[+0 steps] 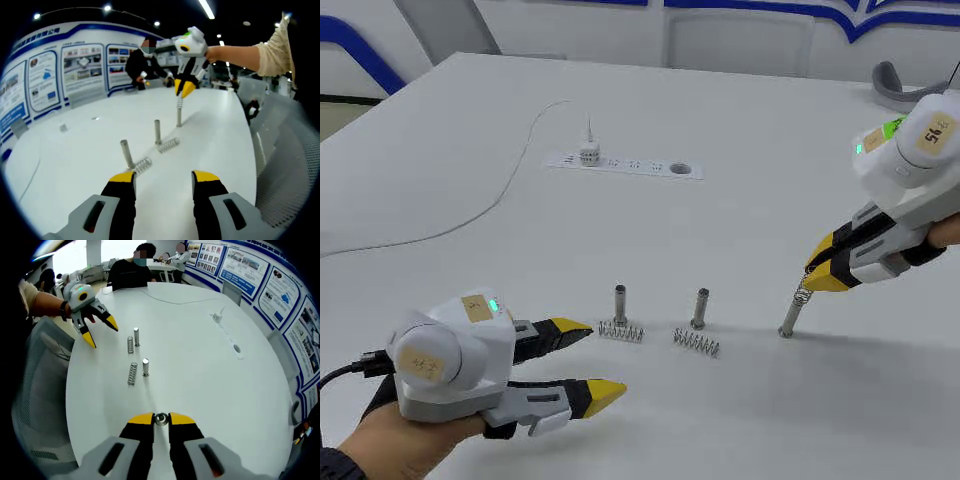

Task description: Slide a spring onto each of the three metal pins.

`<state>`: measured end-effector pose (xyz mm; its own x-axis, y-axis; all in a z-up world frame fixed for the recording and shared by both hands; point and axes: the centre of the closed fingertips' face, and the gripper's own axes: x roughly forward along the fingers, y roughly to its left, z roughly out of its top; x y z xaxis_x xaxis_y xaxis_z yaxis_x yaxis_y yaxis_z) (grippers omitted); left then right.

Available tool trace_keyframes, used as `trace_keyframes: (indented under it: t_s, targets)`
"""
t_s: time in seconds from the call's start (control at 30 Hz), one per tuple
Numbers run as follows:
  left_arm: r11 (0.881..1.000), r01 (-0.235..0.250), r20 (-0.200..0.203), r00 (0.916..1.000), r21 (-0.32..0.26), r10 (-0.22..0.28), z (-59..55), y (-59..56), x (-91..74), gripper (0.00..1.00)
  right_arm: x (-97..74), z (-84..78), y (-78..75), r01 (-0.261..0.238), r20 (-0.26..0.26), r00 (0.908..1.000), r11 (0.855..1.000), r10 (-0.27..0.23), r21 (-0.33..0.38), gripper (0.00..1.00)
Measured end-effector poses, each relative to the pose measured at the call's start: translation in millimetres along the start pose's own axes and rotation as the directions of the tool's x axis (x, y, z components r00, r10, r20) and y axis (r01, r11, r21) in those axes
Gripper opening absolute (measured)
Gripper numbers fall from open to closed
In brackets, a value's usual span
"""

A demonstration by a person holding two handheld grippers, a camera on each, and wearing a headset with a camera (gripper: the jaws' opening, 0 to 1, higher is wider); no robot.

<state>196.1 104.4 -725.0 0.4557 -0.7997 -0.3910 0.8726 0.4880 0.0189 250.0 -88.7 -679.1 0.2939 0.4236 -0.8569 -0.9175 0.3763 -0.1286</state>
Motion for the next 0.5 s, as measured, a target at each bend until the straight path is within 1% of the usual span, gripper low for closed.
trace_keyframes:
  t_s: [0.3,0.5]
  targets:
    - [1.000,0.003,-0.002,1.0000,0.003,-0.003,0.6,-0.2,0.7,0.45,7.7,-1.6,-0.4,-0.008,-0.015,0.9999,1.000,0.008,0.001,0.12]
    - [1.000,0.004,-0.003,1.0000,0.003,-0.004,0.2,-0.7,0.7,0.45,14.5,-7.1,-0.1,-0.015,-0.033,0.9993,1.000,0.015,0.010,0.12]
